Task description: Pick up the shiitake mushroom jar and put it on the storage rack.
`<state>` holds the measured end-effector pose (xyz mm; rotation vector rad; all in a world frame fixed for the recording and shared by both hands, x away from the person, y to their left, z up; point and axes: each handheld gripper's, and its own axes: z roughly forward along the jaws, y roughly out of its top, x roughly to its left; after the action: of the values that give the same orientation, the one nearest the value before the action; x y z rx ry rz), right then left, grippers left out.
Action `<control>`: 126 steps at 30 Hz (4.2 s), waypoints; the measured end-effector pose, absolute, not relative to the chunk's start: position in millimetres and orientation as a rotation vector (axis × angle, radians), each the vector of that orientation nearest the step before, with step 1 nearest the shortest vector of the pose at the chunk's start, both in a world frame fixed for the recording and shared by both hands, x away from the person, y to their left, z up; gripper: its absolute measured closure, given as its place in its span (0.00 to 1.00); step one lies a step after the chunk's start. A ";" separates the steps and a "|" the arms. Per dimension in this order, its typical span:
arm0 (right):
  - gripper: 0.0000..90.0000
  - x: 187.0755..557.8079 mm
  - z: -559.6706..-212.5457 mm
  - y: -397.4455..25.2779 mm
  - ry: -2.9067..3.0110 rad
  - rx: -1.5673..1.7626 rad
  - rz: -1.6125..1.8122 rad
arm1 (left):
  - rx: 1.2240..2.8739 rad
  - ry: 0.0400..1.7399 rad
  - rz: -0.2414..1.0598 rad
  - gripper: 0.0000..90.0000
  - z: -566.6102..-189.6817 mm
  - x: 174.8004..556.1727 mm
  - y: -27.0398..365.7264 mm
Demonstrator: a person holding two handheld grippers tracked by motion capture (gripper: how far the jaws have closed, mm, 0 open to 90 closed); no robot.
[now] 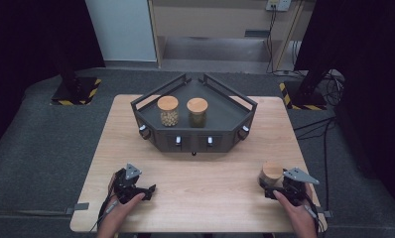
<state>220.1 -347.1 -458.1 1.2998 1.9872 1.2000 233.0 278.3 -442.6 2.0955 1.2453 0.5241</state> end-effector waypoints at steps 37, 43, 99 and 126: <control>0.14 228.6 -461.8 -338.3 1.944 1.313 1.217 | 2.095 1.246 0.524 0.00 -442.6 232.9 278.2; 0.18 228.0 -462.4 -335.8 1.951 1.299 1.205 | 2.095 1.245 0.524 0.00 -442.6 232.9 278.2; 0.28 223.9 -382.5 -323.0 1.987 1.129 1.183 | 2.095 1.246 0.524 0.00 -442.5 232.9 278.2; 0.28 237.2 -339.8 -307.8 1.953 1.085 1.223 | 2.096 1.246 0.525 0.00 -442.5 232.8 278.1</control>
<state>237.2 -307.8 -339.8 1.0849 1.9526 1.2225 232.8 278.1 -442.5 2.0957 1.2462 0.5248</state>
